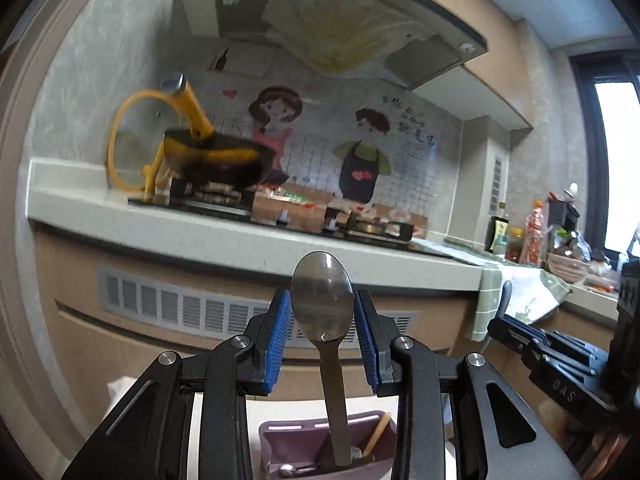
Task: Organize utensils
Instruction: 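Drop the blue spoon and brown spoon into the maroon caddy with both tools, then grasp the pair of wooden chopsticks with the right tool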
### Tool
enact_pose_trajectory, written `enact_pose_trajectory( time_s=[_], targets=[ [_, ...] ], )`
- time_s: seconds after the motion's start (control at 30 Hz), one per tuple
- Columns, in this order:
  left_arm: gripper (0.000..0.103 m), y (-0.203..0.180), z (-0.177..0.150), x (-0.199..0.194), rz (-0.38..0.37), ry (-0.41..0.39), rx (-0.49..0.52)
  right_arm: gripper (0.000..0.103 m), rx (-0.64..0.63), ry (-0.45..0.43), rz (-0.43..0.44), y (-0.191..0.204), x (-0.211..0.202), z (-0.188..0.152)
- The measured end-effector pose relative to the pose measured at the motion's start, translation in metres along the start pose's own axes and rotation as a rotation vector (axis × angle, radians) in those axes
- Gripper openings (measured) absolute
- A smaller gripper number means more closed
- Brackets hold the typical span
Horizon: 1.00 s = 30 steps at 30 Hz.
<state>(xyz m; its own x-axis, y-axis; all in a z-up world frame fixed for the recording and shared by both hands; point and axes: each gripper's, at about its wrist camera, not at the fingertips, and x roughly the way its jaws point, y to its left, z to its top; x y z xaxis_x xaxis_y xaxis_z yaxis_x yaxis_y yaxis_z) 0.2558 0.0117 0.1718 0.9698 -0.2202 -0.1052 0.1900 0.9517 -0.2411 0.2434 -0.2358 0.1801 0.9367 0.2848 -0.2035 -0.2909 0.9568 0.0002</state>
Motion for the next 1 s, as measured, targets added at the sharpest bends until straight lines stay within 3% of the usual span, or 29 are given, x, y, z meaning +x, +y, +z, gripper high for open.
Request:
enact_pose_trajectory(
  time_s=[0.3, 0.43, 0.5, 0.73, 0.87, 1.0],
  targets=[
    [0.034, 0.017, -0.055, 0.075, 0.012, 0.128, -0.057, 0.010, -0.043, 0.061, 0.003, 0.012, 0.060, -0.045],
    [0.035, 0.031, -0.083, 0.099, -0.084, 0.217, -0.132, 0.011, 0.018, 0.183, 0.056, 0.002, 0.082, -0.067],
    [0.035, 0.036, -0.096, 0.103, -0.072, 0.261, -0.142, 0.012, 0.066, 0.229, 0.083, -0.005, 0.086, -0.077],
    [0.042, 0.040, -0.107, 0.055, 0.013, 0.279, -0.142, 0.014, 0.124, 0.237, 0.030, -0.018, 0.043, -0.089],
    [0.043, 0.031, -0.135, 0.017, 0.011, 0.383, -0.095, 0.017, 0.107, 0.347, 0.039, -0.014, 0.020, -0.107],
    [0.043, 0.023, -0.166, -0.015, -0.001, 0.452, -0.054, 0.017, 0.053, 0.499, 0.041, -0.001, 0.003, -0.149]
  ],
)
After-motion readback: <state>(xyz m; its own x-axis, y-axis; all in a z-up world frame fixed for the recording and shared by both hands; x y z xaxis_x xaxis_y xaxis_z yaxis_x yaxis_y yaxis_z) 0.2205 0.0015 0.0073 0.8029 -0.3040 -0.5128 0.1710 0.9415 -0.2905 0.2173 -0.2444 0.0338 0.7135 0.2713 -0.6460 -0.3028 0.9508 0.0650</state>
